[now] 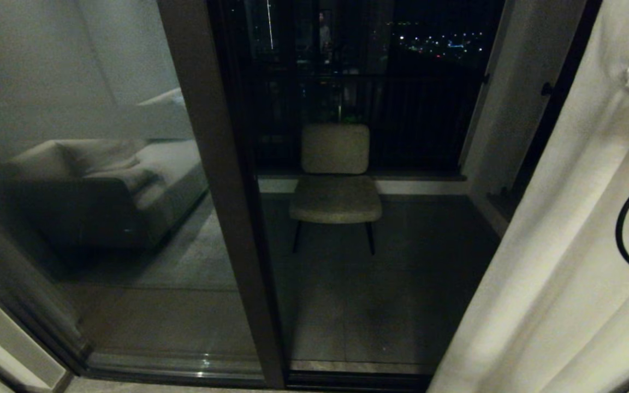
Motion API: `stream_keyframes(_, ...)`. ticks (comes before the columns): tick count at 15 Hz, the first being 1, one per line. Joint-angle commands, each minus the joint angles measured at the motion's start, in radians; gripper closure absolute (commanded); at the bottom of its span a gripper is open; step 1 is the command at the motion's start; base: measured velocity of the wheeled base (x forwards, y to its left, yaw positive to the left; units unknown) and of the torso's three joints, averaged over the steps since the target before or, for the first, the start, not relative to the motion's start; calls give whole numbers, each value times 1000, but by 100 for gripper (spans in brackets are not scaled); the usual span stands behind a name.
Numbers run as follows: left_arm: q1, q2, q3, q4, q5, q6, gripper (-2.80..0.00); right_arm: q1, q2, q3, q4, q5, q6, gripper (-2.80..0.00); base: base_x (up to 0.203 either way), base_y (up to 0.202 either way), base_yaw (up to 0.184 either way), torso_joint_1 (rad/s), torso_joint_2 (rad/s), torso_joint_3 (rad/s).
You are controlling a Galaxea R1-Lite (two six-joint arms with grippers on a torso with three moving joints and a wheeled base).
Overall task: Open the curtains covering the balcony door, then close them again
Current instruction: Close the inner curtains on both sides
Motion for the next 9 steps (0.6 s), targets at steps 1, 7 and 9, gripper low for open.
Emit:
stream_keyframes(1,0,0,0,0,1,0,0,11,14,-3,-6,2,0,0,0,186,-1,5,4,7)
stream_keyframes(7,0,0,0,0,1,0,0,30,53,-38,-7,0,-3,0,0,193,-2,3,0,3)
stream_keyframes(9,0,0,0,0,1,0,0,39,75,-72,-7,0,-3,0,0,194,0,1,1,0)
